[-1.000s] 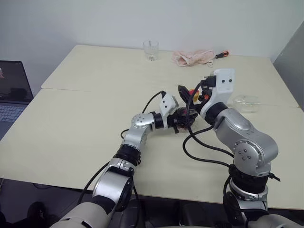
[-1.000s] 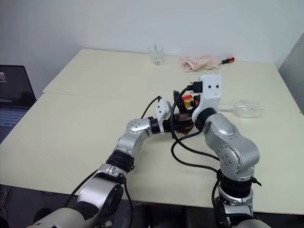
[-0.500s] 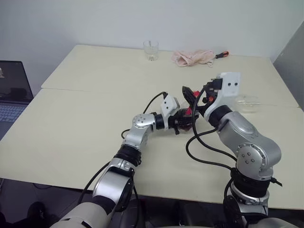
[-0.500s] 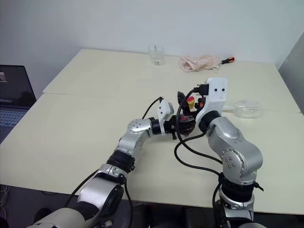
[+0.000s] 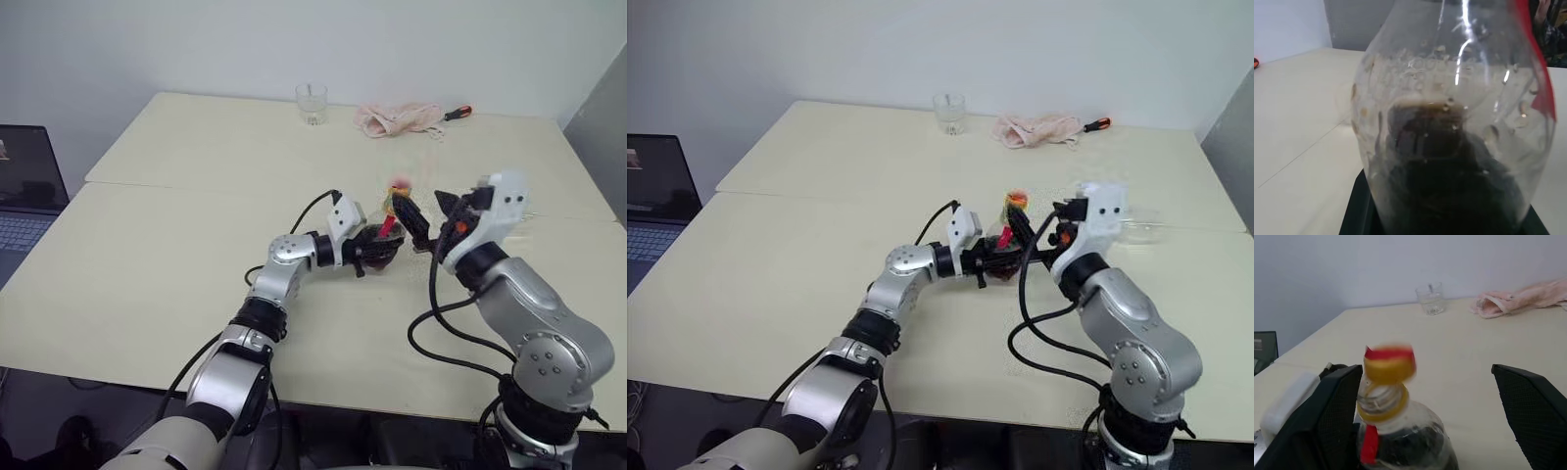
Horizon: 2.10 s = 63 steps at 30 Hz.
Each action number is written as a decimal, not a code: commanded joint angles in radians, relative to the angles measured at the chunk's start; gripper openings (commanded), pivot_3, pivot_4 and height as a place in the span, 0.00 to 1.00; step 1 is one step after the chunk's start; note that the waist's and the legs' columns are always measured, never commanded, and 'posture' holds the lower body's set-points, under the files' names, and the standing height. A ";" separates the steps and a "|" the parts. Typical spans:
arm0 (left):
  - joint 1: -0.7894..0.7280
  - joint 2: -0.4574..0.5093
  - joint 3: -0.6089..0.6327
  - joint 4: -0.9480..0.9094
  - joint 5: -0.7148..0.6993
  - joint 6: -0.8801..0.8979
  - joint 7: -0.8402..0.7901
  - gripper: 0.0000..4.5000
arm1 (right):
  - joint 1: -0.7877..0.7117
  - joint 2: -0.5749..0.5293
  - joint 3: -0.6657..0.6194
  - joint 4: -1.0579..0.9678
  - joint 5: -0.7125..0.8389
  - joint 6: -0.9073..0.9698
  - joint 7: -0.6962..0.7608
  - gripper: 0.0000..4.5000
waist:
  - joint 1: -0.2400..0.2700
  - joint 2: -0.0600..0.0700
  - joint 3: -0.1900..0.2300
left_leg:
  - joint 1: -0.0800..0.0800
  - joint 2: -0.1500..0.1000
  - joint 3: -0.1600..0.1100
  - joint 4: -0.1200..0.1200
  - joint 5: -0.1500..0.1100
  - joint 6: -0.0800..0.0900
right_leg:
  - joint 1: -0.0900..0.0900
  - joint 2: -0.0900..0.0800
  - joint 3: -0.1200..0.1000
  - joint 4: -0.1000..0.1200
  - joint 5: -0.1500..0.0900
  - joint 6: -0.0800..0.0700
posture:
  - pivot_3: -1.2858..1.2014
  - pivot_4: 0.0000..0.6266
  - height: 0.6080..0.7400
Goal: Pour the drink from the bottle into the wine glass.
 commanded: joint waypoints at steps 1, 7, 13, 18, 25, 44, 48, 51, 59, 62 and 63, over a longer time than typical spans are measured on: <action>-0.016 0.001 0.014 -0.032 -0.015 -0.023 0.004 0.26 | 0.049 -0.039 -0.031 -0.080 0.100 0.007 0.046 1.00 | 0.000 0.000 0.000 | 0.000 0.000 0.000 0.000 0.000 0.000 | 0.000 0.000 0.000 0.000 0.000 0.000 | 0.52 0.24 1.00; -0.017 0.008 0.017 -0.025 -0.016 -0.023 0.007 0.25 | 0.060 -0.099 -0.030 -0.080 0.180 -0.009 0.049 1.00 | -0.001 0.000 0.000 | 0.000 0.000 -0.001 0.000 0.000 0.000 | 0.000 0.000 0.000 0.000 -0.001 0.001 | 0.52 0.24 1.00; -0.033 0.021 0.070 0.011 -0.043 -0.008 0.043 0.25 | -0.040 -0.126 -0.092 -0.059 0.313 -0.035 0.006 1.00 | -0.003 0.000 0.000 | 0.001 0.000 -0.001 0.000 0.000 0.000 | 0.000 0.000 0.000 0.000 -0.001 0.001 | 0.52 0.24 1.00; -0.046 0.059 0.149 0.050 -0.076 -0.003 0.090 0.25 | -0.061 -0.215 -0.147 -0.044 0.502 -0.067 0.006 1.00 | -0.001 0.000 0.000 | 0.000 0.000 -0.001 0.000 0.000 0.000 | 0.001 0.000 0.000 -0.001 0.000 0.001 | 0.52 0.24 1.00; -0.040 0.194 0.271 0.110 -0.079 -0.018 0.235 0.25 | -0.039 -0.359 -0.001 0.022 0.495 -0.041 0.033 1.00 | -0.005 0.000 0.000 | 0.001 0.000 -0.001 -0.001 0.000 0.000 | 0.001 0.000 0.000 0.000 -0.001 0.001 | 0.52 0.24 1.00; 0.114 0.341 0.436 0.102 -0.052 -0.078 0.667 0.25 | -0.239 -0.166 0.402 0.408 0.016 -0.255 0.209 1.00 | 0.005 -0.007 0.002 | 0.000 0.002 0.002 0.000 0.000 -0.001 | 0.000 -0.002 -0.001 -0.001 0.002 -0.003 | 0.52 0.24 1.00; 0.172 0.315 0.454 0.043 -0.083 -0.039 0.711 0.41 | -0.259 -0.158 0.396 0.437 0.005 -0.251 0.254 1.00 | 0.003 -0.007 0.001 | 0.001 0.002 0.002 0.000 0.000 -0.001 | 0.000 -0.002 0.000 0.001 0.002 -0.003 | 0.52 0.24 1.00; 0.206 0.300 0.456 0.005 -0.094 -0.017 0.723 0.63 | -0.271 -0.152 0.394 0.454 -0.010 -0.252 0.276 1.00 | -0.001 -0.007 0.001 | 0.002 0.003 0.002 0.000 0.000 -0.001 | 0.000 -0.002 -0.001 0.002 0.002 -0.003 | 0.52 0.24 1.00; 0.261 0.306 0.462 -0.076 -0.106 0.029 0.742 1.00 | -0.282 -0.146 0.383 0.468 -0.028 -0.250 0.315 1.00 | 0.000 -0.007 0.001 | 0.003 0.004 0.002 0.000 0.000 -0.001 | 0.001 -0.001 -0.001 0.002 0.002 -0.003 | 0.52 0.24 1.00; 0.271 0.312 0.460 -0.098 -0.105 0.045 0.741 1.00 | -0.281 -0.149 0.371 0.470 -0.034 -0.250 0.326 1.00 | 0.000 -0.007 0.001 | 0.003 0.003 0.002 0.000 0.000 -0.001 | 0.001 -0.001 -0.001 0.002 0.002 -0.003 | 0.52 0.24 1.00; 0.273 0.312 0.459 -0.102 -0.105 0.048 0.741 1.00 | -0.282 -0.149 0.368 0.471 -0.037 -0.250 0.330 1.00 | 0.000 -0.007 0.001 | 0.003 0.003 0.002 0.000 0.000 -0.001 | 0.001 -0.001 -0.001 0.002 0.002 -0.003 | 0.52 0.24 1.00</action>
